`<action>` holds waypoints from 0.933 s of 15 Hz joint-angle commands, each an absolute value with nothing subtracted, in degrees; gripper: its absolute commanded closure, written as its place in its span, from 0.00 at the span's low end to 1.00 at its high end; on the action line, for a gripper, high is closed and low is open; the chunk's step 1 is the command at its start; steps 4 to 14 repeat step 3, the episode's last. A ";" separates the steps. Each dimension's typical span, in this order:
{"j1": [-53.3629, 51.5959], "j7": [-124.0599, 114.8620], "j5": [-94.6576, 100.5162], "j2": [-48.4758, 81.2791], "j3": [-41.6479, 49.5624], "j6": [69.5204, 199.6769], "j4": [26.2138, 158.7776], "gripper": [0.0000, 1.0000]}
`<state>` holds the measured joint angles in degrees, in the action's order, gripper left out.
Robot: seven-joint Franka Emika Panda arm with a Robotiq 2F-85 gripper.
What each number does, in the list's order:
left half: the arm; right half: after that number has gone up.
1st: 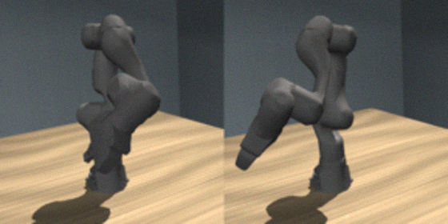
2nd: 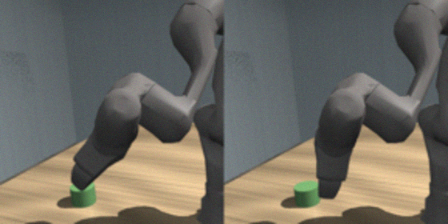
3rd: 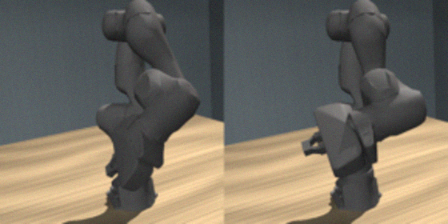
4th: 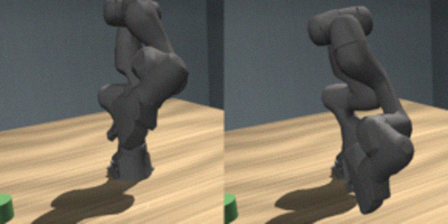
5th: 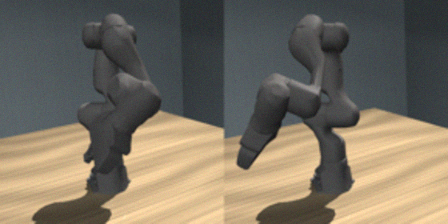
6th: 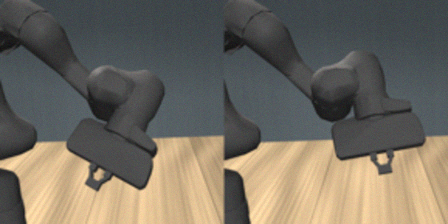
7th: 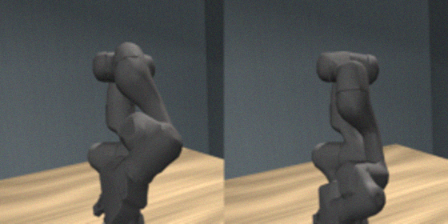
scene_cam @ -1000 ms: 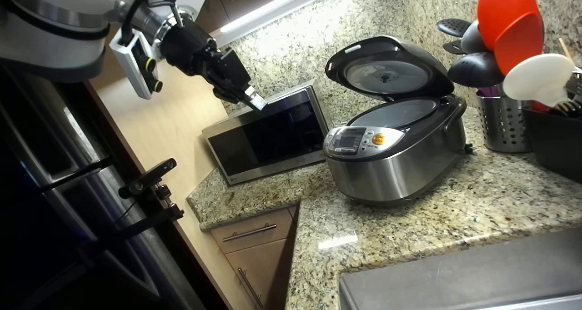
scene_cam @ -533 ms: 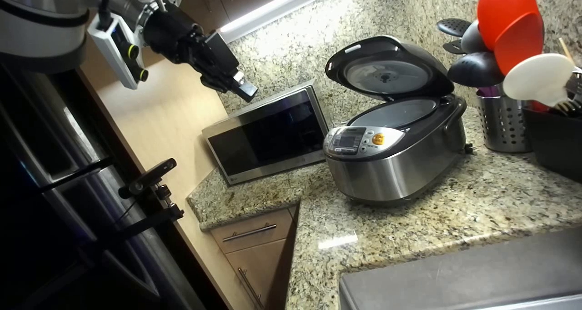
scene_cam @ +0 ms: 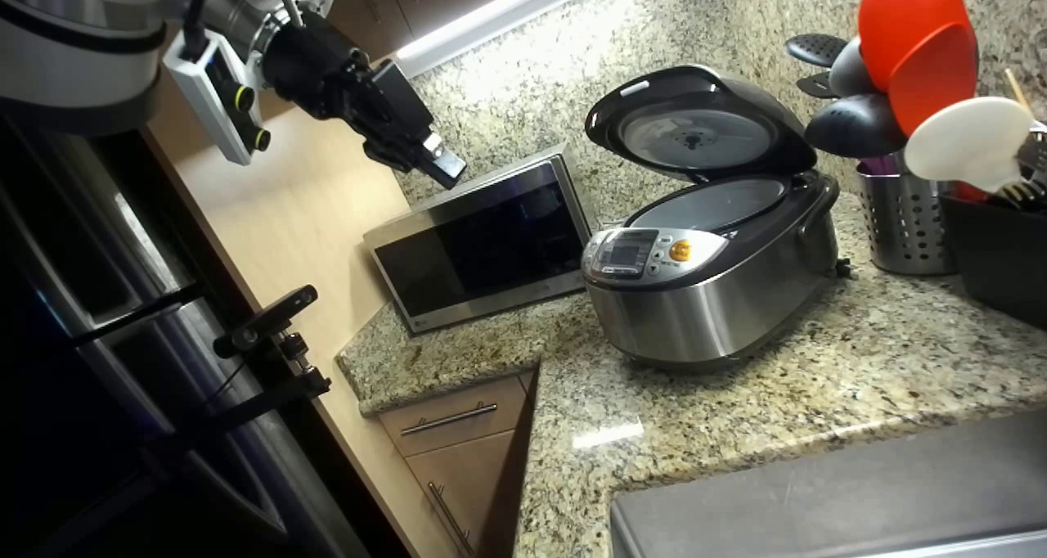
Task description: Open the lid of the rice cooker.
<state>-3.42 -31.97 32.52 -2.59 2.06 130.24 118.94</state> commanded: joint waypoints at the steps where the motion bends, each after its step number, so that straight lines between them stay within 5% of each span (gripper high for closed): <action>1: -2.02 -31.81 32.36 -2.59 0.69 130.18 118.86 0.82; 14: -2.02 -31.81 32.36 -2.59 0.69 130.18 118.86 0.82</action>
